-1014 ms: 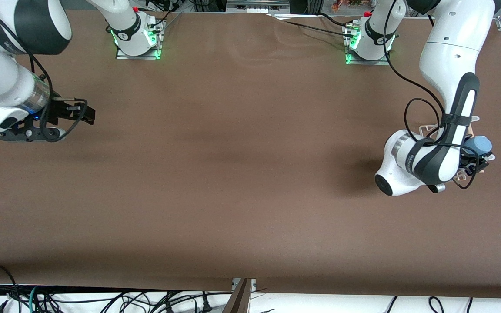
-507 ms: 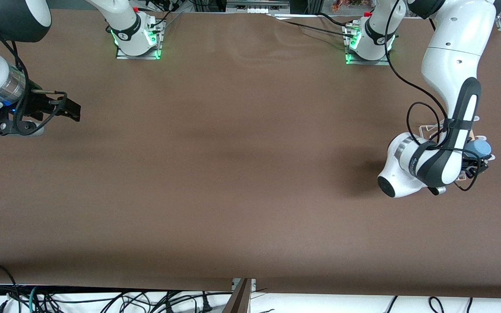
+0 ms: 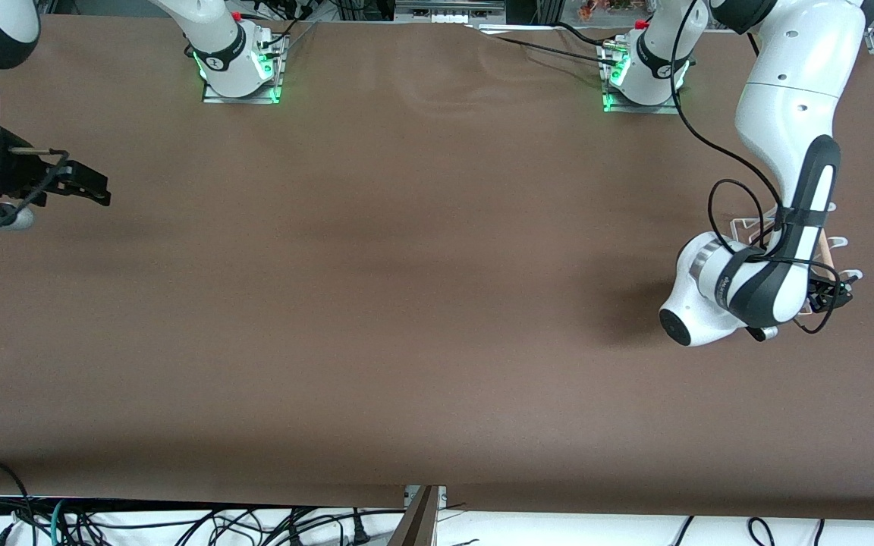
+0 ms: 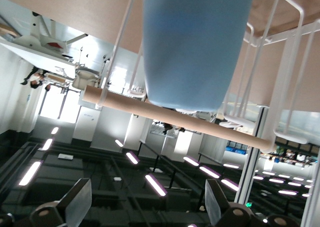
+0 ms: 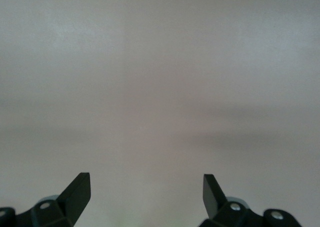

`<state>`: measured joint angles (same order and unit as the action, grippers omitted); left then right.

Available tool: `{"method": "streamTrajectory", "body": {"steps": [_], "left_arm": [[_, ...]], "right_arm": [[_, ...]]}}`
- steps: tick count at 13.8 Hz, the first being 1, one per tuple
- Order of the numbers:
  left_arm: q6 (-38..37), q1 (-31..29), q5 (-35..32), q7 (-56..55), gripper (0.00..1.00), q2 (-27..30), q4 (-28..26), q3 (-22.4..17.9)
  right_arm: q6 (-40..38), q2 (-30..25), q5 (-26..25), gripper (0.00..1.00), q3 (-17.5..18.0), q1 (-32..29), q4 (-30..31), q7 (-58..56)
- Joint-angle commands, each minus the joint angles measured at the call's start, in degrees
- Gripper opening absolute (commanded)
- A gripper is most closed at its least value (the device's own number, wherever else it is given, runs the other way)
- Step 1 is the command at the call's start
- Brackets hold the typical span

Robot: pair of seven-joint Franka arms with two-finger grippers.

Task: Transfer cup to left arm and place on rack
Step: 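Release the cup and raise the left gripper from the rack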

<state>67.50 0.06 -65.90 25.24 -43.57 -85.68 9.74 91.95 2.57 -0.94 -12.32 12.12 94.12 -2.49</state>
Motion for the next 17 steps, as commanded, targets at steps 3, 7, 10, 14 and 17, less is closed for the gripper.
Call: {"method": "streamTrajectory", "body": {"steps": [3,7,10,14,17], "left_arm": [[-3.33,-0.06,10.75,1.39,1.0,6.27,5.79,0.8],[-5.0,-0.41,24.48,1.39,1.0,18.49,5.79,0.62],[-4.92,-0.76,39.47,1.31,1.0,23.87,10.6,0.37],[0.05,-2.96,57.61,-1.05,1.0,28.09,11.94,0.36],[7.63,-1.64,61.59,-11.58,1.0,30.28,8.27,0.36]], "right_arm": [[-1.94,-0.9,1.29,0.99,0.71,0.71,0.62,-0.5],[-1.33,-0.81,0.85,0.99,0.72,0.54,-0.34,-0.32],[-1.68,-0.81,0.42,0.99,0.19,-0.08,-1.84,-0.41],[-2.04,-1.25,-2.31,0.99,0.8,0.45,0.18,-0.94],[-2.21,-2.04,-2.14,0.99,0.98,0.54,1.32,-1.11]]}}
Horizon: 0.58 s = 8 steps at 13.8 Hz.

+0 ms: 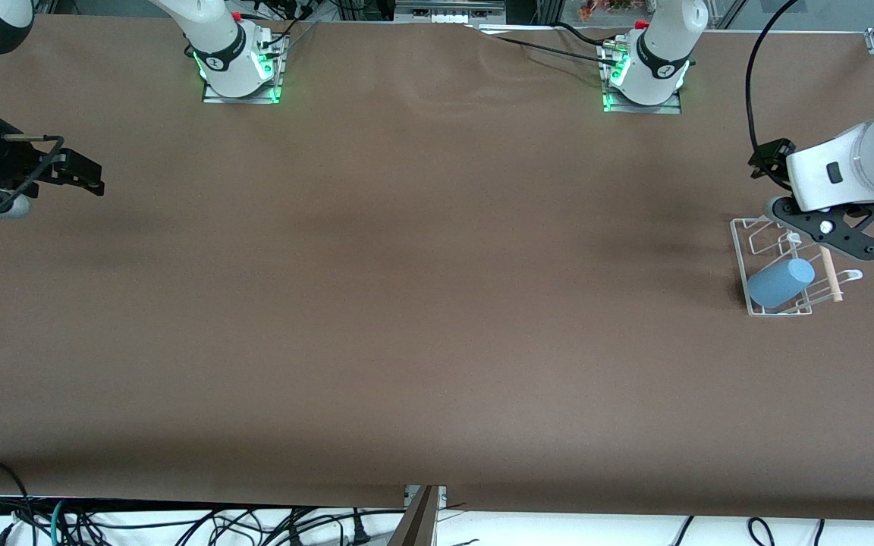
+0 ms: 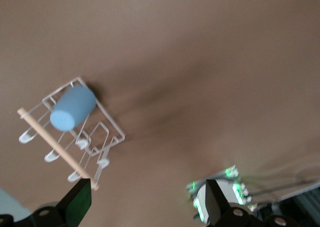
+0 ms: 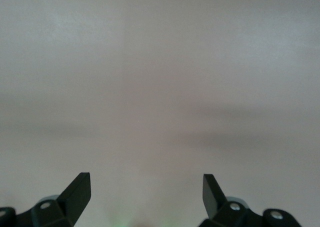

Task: Transfer cup to left arm and place on rack
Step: 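Release the cup and raise the left gripper from the rack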

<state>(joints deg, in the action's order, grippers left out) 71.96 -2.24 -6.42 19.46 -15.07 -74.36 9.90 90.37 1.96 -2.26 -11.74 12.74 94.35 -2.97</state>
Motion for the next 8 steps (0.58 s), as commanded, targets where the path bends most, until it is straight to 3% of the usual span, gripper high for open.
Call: {"method": "streamTrajectory", "body": {"steps": [1,3,4,5,6,8], "left_arm": [[6.32,0.83,2.2,-9.15,1.0,3.45,-6.11,0.12],[19.9,0.31,3.77,-16.0,1.0,10.38,-15.93,-0.23],[25.8,0.13,6.74,-20.39,1.0,13.46,-20.77,-0.93],[28.21,0.65,8.25,-24.08,1.0,16.1,-24.56,-2.16],[28.84,1.52,8.44,-24.9,1.0,17.52,-26.95,-3.56],[29.38,4.77,8.18,-24.56,1.0,17.71,-27.24,-8.13]], "right_arm": [[-0.63,-1.35,-0.81,0.99,0.4,-0.08,1.01,-0.64],[-0.54,-0.82,-0.73,0.99,0.49,0.96,0.05,0.41],[-0.37,-0.47,-0.9,0.92,0.41,1.49,-0.31,2.59],[-0.45,-0.38,-0.99,0.9,0.4,1.67,-0.57,4.01],[-0.8,-0.38,-0.9,0.99,0.4,2.37,-0.57,4.02],[-4.39,-0.38,-1.07,0.99,0.4,3.26,-0.75,4.46]]}}
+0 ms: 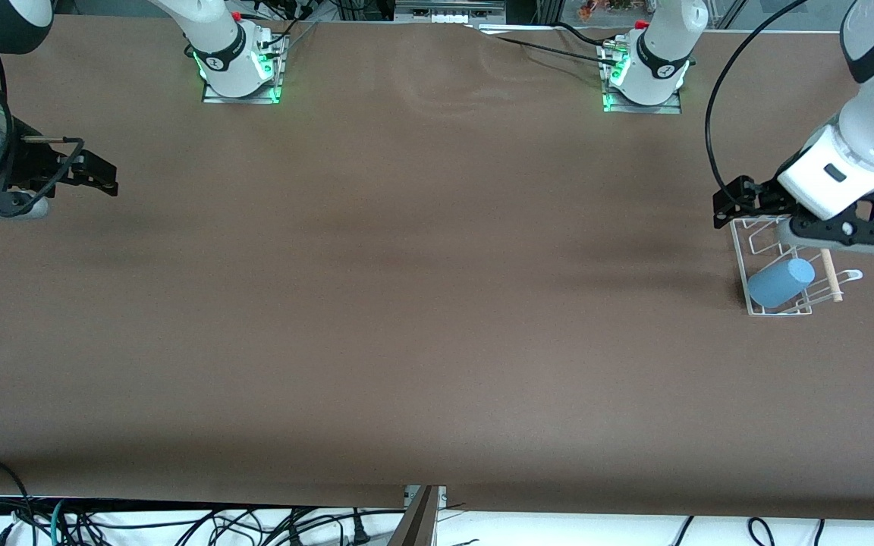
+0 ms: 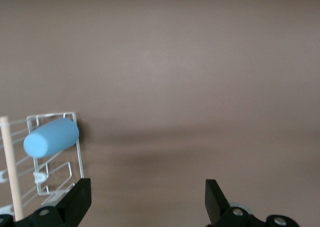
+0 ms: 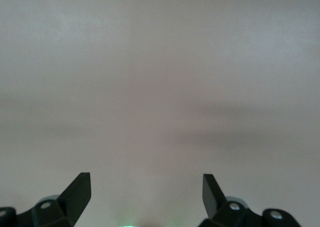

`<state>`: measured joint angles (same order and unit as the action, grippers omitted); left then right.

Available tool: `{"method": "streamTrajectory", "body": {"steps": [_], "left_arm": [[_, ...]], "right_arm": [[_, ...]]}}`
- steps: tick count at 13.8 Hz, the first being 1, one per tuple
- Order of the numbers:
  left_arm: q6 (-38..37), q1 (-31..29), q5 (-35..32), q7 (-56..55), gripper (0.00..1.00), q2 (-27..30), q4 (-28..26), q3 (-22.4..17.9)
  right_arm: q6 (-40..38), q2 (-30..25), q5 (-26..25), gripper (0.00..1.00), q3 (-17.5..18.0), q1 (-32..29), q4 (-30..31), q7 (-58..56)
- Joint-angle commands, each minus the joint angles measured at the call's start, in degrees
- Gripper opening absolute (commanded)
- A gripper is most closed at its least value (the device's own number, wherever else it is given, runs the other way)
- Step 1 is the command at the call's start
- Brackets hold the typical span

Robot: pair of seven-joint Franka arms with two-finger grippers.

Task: Transfer cup to left arm and place on rack
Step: 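Release the cup and raise the left gripper from the rack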

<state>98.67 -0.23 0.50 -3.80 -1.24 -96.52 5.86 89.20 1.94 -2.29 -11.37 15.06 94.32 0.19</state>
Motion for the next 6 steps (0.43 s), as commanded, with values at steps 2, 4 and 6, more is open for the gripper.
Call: {"method": "streamTrajectory", "body": {"steps": [2,4,6], "left_arm": [[2.67,2.52,0.9,1.06,1.0,3.79,-5.17,-4.1],[2.58,2.17,0.81,2.3,1.0,3.79,-5.17,-4.28],[2.58,2.17,0.81,2.21,1.0,3.79,-5.08,-4.37]], "right_arm": [[-3.77,-0.44,-0.62,0.99,0.04,0.93,-0.8,0.87],[-3.95,-0.18,-0.62,0.99,0.04,1.8,-0.72,0.69],[-3.43,0.35,-0.87,0.99,0.04,1.99,-0.8,0.87]]}}
